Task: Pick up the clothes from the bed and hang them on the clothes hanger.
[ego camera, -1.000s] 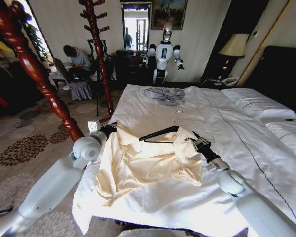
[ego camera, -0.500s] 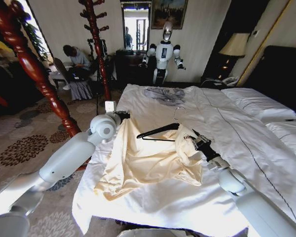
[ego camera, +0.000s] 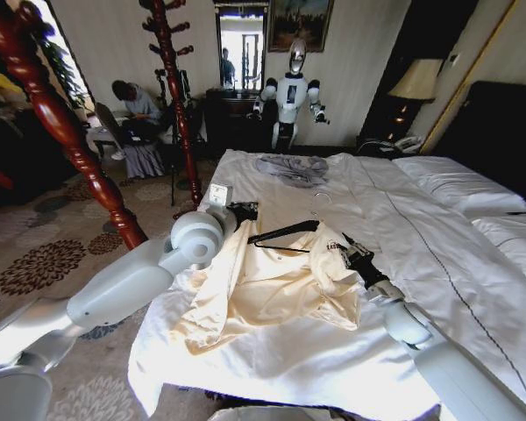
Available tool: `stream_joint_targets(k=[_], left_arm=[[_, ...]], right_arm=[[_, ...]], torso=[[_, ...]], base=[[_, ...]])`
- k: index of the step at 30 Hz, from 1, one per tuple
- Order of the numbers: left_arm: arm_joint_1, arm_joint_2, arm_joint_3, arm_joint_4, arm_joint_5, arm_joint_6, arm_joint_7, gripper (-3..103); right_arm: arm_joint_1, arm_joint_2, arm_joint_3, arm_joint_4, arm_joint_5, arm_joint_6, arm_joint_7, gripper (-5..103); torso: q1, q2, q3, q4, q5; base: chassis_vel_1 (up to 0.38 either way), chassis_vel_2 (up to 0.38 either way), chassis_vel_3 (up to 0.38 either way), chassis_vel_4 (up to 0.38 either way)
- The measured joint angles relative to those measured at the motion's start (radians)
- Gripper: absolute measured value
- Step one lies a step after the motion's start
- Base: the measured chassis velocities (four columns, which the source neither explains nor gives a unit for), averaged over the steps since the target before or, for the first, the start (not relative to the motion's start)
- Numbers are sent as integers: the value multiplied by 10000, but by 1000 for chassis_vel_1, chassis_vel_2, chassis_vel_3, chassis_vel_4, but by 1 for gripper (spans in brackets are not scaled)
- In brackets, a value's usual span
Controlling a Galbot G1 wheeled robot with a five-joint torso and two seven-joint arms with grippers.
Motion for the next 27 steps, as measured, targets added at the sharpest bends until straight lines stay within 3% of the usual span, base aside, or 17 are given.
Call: stream_joint_targets(k=[6, 11, 14, 17, 24, 27], left_arm=[[-747, -950, 771, 395, 305, -17, 42, 0], [-1099, -1160, 1111, 218, 370, -9, 43, 0], [-1154, -1194, 1227, 110, 477, 10, 51, 0], [-1057, -1108, 1555, 22, 1394, 12, 413, 0], [-538, -1079, 1846, -296, 1958, 17, 676, 0], [-117, -988, 1915, -428, 2556, -43, 1029, 0]], right_arm=[[7, 52, -28, -147, -133, -47, 19, 19], [65, 31, -57, -247, -343, -47, 13, 19], [70, 49, -78, -290, -400, -47, 5, 19], [153, 98, -170, -368, -419, -85, 0, 19], [436, 165, -397, -337, -413, -236, -1, 19], [401, 183, -411, -72, -384, -406, 13, 19]], torso=[[1, -1, 0, -5, 4], [1, 0, 0, 0, 1], [1, 0, 0, 0, 2], [1, 0, 0, -3, 3], [0, 0, 0, 0, 1], [1, 0, 0, 0, 0]], base=[[0, 0, 0, 0], [0, 0, 0, 0], [0, 0, 0, 0], [0, 0, 0, 0], [0, 0, 0, 0], [0, 0, 0, 0]])
